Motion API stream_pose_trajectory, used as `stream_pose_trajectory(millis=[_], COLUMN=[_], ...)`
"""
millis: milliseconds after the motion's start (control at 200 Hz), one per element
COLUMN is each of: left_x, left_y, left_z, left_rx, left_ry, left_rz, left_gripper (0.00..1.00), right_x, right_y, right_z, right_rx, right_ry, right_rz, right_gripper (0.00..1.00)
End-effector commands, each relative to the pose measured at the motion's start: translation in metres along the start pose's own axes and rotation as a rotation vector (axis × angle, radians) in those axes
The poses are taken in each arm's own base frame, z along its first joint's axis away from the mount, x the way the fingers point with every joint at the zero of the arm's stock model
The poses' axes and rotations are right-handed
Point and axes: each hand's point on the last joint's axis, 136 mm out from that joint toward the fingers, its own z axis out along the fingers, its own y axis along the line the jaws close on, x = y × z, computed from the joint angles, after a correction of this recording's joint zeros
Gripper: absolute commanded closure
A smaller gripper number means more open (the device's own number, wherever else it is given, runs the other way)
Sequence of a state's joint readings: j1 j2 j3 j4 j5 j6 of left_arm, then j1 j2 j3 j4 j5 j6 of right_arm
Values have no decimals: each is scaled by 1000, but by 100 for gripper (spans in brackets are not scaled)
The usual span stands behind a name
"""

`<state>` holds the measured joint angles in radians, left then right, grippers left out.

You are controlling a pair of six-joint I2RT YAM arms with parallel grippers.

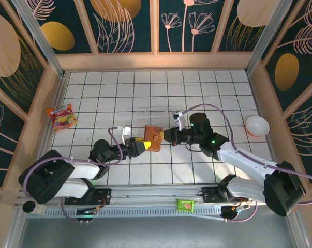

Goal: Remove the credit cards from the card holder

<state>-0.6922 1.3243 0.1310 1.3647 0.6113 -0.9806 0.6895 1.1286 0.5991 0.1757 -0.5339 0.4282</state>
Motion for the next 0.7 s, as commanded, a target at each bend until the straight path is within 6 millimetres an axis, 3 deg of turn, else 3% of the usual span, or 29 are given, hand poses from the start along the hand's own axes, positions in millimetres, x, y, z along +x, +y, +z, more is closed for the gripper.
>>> stream_pose_trajectory(millis=[0, 260, 310, 370, 430, 561, 696], left_x=[-4, -10, -10, -11, -12, -13, -17], left_y=[-5, 21, 24, 29, 34, 51, 53], left_z=[3, 6, 7, 7, 5, 0, -4], left_rx=[-10, -162, -180, -217, -265, -394, -442], left_ry=[-5, -25, -28, -50, -71, -104, -138], left_rz=[73, 46, 38, 25, 16, 1, -9], left_gripper=[64, 94, 100, 100, 100, 100, 100], right_x=[-13, -16, -16, -17, -17, -20, -18], right_y=[2, -3, -7, -12, -17, -17, -7], right_z=[4, 15, 17, 17, 16, 7, 10], right_rx=[-11, 86, 135, 218, 314, 440, 466], right_ry=[-23, -34, -43, -63, -87, -146, -148], right_rz=[0, 31, 45, 65, 77, 101, 104], right_gripper=[100, 100, 87, 65, 52, 44, 40])
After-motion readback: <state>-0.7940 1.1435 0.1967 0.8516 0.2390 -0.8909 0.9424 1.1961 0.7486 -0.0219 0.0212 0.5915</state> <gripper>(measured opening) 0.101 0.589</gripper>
